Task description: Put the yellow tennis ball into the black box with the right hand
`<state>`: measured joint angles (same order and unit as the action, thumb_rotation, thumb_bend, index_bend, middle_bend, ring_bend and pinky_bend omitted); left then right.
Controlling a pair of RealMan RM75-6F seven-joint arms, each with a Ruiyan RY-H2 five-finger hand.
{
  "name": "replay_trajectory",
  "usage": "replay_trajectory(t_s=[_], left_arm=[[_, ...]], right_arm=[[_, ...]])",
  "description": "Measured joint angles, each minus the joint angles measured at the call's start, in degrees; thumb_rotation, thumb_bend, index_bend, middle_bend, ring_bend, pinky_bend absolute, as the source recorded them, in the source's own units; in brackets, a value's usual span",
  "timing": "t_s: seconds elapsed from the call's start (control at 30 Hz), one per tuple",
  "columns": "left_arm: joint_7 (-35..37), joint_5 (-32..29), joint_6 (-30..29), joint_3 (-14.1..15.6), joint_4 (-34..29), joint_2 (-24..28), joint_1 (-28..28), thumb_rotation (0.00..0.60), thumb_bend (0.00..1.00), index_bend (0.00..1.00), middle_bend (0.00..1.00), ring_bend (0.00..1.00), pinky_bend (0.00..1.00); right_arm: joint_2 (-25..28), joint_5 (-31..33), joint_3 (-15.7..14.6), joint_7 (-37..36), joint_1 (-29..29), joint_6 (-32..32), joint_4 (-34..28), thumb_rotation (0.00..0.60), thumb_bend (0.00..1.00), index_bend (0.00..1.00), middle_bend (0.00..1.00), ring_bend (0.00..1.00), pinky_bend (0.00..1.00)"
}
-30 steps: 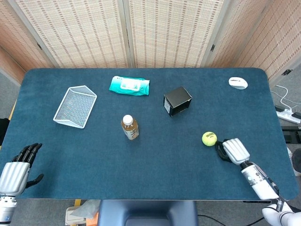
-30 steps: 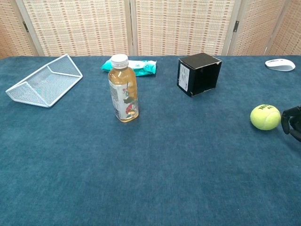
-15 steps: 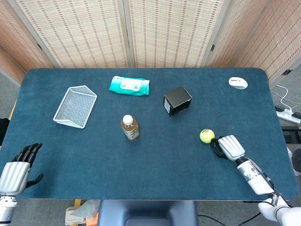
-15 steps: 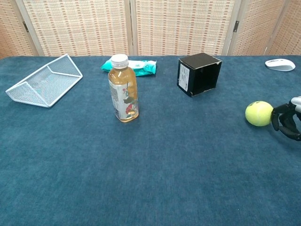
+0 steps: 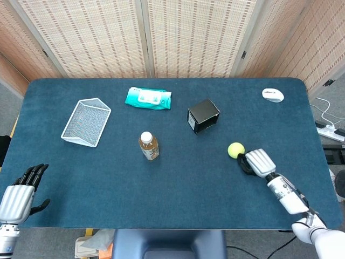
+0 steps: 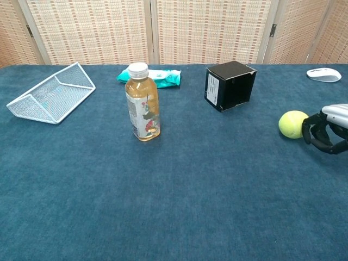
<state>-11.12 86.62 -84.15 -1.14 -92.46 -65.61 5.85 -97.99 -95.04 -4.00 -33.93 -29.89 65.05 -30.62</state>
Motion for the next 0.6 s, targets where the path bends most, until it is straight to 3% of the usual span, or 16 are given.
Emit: replay_trajectory(t_s=[0.2, 0.6], left_arm=[[-0.2, -0.3, 0.2, -0.1, 0.1, -0.1, 0.0, 0.600, 0.22, 0.12, 0.23, 0.16, 0.40], [-1.0, -3.2, 2.1, -0.9, 0.5, -0.2, 0.7, 0.600, 0.22, 0.12, 0.23, 0.16, 0.40]], right_arm=[[-0.3, -0.1, 0.0, -1.0, -0.9, -0.9, 0.9, 0.600, 0.61, 0.83, 0.74, 0.58, 0.78], [-1.0, -1.7, -2.2, -10.9, -4.8, -5.5, 6.1, 0.600, 0.61, 0.83, 0.74, 0.58, 0.78]])
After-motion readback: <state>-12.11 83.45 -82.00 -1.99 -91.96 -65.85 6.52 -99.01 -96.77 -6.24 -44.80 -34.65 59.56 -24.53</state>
